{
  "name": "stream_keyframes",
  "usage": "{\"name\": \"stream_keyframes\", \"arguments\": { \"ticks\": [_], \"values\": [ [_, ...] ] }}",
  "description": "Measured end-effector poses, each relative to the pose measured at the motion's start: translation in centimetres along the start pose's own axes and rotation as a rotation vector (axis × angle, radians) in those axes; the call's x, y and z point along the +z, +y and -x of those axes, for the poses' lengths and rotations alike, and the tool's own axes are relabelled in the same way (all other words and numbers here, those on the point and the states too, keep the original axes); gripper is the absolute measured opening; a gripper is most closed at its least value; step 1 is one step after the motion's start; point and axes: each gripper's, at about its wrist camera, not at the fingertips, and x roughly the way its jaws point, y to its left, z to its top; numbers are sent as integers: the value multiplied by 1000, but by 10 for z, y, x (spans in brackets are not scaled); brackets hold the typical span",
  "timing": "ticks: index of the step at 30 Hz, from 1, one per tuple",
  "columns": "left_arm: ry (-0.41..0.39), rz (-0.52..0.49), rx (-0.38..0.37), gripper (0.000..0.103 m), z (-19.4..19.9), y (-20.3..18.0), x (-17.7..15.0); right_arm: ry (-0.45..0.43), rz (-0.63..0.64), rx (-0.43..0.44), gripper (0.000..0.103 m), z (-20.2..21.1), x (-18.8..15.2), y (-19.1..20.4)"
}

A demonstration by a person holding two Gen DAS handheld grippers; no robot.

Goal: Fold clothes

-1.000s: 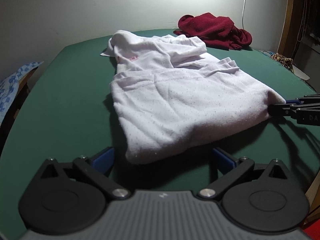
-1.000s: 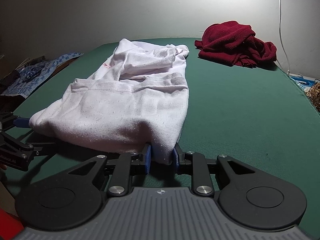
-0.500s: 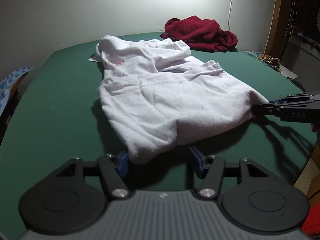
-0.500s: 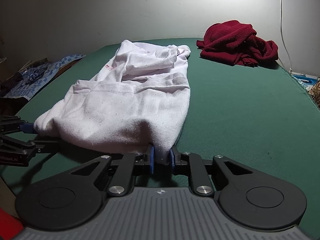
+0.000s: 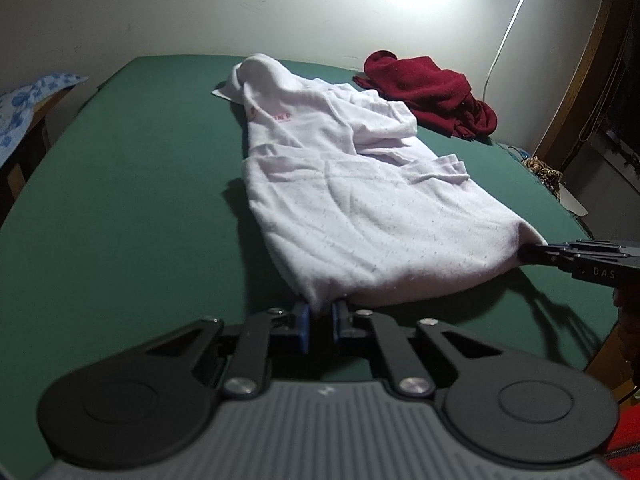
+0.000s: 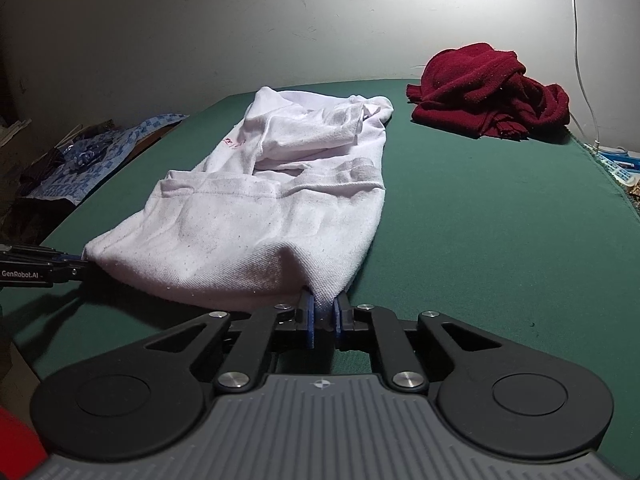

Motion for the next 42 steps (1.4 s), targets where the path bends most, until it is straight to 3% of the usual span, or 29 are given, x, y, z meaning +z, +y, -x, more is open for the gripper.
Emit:
{"name": "stream_keyframes", "arguments": {
  "ticks": [6,14,17,19,21,23,25,26,27,30,32,33,34,37,42],
  "values": [
    [-1,-51,-18,3,22,-6,-2,16,15,32,9,16,0,0],
    [102,-147,-20,0,47,-7,-19,83,10,82,9,37,-4,-2],
    [102,-186,51,14,38,0,-21,88,0,69,10,32,-8,-1],
    [107,-197,62,29,28,4,-18,87,-15,63,16,28,-10,-1],
    [90,-225,63,51,23,3,-16,70,21,58,18,31,-11,2],
    [72,-255,65,56,17,1,-15,62,87,57,24,34,-13,7],
    [67,-266,48,50,10,-1,-13,67,123,59,28,33,-15,9],
    [67,-262,27,41,7,-3,-12,70,131,60,28,32,-16,10],
    [66,-257,6,23,4,-4,-11,68,133,62,29,31,-18,10],
    [52,-286,-10,8,0,-15,-11,47,138,55,31,24,-24,12],
    [45,-299,-6,5,-1,-18,-11,24,135,48,29,21,-27,13],
    [40,-298,-14,4,3,-18,-10,21,126,48,14,20,-28,13],
    [34,-298,-23,4,7,-18,-8,22,108,53,10,21,-27,12],
    [17,-304,-52,3,25,-18,-2,36,25,88,9,27,-20,5],
    [56,-287,-98,3,48,-6,5,61,-35,154,9,53,-9,-1]
  ]
}}
